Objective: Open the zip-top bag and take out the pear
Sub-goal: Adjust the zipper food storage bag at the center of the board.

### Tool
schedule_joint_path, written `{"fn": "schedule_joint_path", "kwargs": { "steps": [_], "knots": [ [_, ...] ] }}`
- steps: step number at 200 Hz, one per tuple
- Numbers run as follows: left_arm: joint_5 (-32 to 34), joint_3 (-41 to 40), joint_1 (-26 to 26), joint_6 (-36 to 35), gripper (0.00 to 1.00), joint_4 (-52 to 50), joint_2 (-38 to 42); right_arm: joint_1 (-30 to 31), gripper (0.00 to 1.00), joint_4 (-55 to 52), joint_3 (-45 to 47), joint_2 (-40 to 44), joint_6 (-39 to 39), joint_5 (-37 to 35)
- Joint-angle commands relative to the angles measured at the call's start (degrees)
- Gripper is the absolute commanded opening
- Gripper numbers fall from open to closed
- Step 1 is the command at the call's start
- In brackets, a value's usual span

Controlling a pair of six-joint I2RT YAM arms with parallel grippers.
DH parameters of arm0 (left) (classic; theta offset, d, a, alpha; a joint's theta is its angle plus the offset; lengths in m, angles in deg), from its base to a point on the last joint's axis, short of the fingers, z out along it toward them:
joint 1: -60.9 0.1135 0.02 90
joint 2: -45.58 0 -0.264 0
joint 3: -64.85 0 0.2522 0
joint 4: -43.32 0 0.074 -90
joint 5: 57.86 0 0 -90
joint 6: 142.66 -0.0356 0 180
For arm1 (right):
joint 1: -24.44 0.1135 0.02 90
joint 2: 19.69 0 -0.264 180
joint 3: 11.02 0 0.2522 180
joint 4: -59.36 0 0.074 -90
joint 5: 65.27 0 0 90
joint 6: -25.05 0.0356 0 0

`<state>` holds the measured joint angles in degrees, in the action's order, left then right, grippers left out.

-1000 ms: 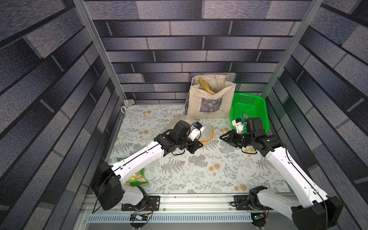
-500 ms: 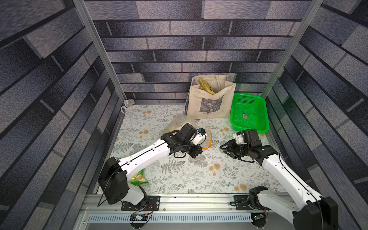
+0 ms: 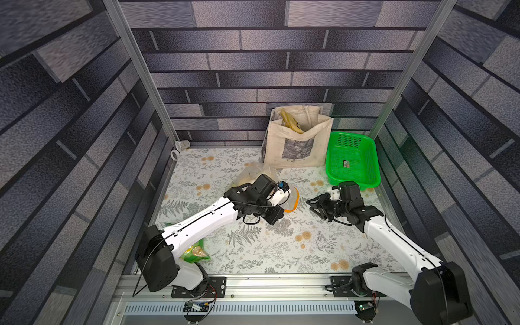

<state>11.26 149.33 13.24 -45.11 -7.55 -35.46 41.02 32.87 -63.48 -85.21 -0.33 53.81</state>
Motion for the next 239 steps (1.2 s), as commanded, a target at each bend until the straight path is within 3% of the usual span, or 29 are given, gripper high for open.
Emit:
{"fn": "schedule_joint_path", "kwargs": {
  "steps": [1, 93, 239],
  "knots": [
    [0.64, 3.34, 0.02, -0.17, 0.0, -2.36, 3.13, -0.32, 0.38, 4.12, 0.54, -1.41, 3.56, 0.47],
    [0.07, 3.53, -0.06, 1.69, 0.0, -1.77, 4.66, -0.14, 0.49, 7.33, -1.17, -3.65, 6.18, -1.71],
    [0.32, 3.72, 0.03, 1.77, 0.0, -1.04, 5.1, 0.14, 0.48, 12.68, 0.4, -7.56, 9.07, -0.79]
  ]
}}
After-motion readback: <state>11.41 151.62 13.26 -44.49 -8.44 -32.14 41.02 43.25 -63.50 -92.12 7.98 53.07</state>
